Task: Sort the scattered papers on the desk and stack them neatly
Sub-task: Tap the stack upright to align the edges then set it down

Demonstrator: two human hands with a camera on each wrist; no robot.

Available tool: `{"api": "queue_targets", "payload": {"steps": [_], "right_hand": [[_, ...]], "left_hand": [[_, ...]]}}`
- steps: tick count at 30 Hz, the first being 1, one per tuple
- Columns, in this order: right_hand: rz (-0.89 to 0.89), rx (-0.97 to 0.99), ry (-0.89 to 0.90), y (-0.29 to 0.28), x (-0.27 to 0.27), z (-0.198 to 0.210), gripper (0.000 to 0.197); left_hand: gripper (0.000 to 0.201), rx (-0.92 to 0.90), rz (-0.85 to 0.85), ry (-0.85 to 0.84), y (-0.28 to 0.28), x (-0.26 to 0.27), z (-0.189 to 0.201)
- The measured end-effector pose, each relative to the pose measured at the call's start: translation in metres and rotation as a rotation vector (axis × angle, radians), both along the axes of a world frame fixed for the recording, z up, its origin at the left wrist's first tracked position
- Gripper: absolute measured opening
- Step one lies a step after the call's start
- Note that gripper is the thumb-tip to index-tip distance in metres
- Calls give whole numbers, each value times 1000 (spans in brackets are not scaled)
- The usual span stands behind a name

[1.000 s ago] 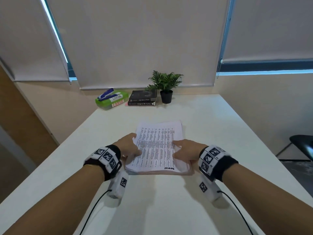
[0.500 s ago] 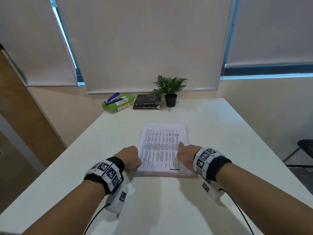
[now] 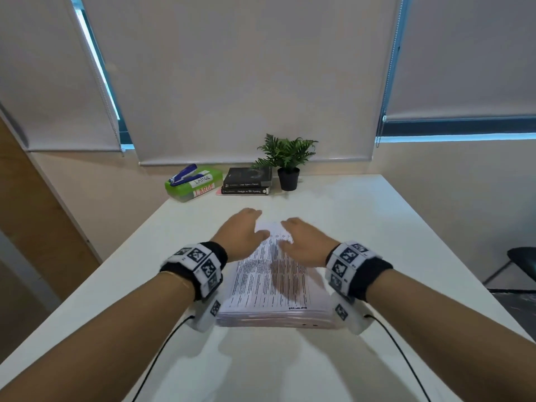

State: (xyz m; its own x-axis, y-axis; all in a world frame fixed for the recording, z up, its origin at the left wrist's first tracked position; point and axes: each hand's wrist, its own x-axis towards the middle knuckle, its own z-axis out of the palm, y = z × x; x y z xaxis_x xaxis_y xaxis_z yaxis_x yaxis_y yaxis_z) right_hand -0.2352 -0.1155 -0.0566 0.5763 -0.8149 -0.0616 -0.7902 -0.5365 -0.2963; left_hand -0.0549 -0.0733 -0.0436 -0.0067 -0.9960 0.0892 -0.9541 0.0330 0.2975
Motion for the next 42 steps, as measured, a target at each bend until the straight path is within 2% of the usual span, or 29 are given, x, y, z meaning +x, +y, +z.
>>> {"api": "queue_targets", "payload": {"steps": [2, 4, 9, 12, 13, 17, 27, 30, 35, 39, 42], "right_hand": [[12, 51, 35, -14, 12, -20, 57], [-34, 15, 53, -32, 18, -40, 57], [-218, 120, 127, -62, 20, -76, 85], [-233, 123, 125, -61, 20, -91, 85], [-231, 111, 138, -61, 20, -94, 84], [-222, 98, 173, -62, 20, -95, 81], [-247, 104, 217, -64, 24, -93, 81], [-258, 117, 227, -64, 25, -91, 83], [-251, 33, 71, -58, 8, -62, 82], [-146, -72, 44, -30, -9, -20, 79], [-48, -110, 14, 13, -11, -13, 67]], "left_hand": [[60, 91, 3, 24, -17, -5, -16], [61, 159, 18, 43, -32, -1, -33], [95, 292, -2, -30, -59, 17, -70], [121, 354, -16, -129, -65, 15, -86], [123, 358, -19, -149, -67, 15, -91], [106, 348, -21, -171, -72, 18, -104], [100, 396, -17, -234, -75, 14, -101], [100, 410, -21, -240, -72, 12, -91], [102, 302, -30, -185, -54, 14, -51], [78, 257, -57, -175, -19, 12, -10], [66, 225, -69, -104, 9, 6, -10]]}}
